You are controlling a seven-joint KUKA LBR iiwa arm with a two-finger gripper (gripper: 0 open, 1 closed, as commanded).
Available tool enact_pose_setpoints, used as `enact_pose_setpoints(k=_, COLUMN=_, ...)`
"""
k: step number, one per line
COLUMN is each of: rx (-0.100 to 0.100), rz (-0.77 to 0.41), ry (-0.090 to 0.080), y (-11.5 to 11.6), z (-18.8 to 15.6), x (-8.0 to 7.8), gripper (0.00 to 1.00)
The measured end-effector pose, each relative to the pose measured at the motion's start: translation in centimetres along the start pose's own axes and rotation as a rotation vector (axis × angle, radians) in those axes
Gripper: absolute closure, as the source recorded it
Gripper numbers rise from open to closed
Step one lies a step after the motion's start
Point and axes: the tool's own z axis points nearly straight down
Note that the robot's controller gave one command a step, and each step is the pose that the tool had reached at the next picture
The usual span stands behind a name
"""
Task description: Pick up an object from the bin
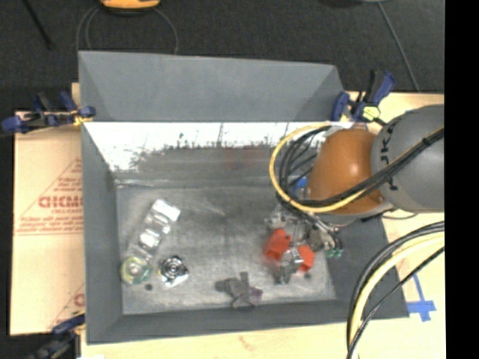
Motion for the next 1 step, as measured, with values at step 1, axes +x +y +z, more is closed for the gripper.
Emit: enact_pose_setpoints(k=1, rx=0.000, rz=-0.176, ry=0.001, y=-4.33, z=-0.17, x=-2.29, gripper=0.00)
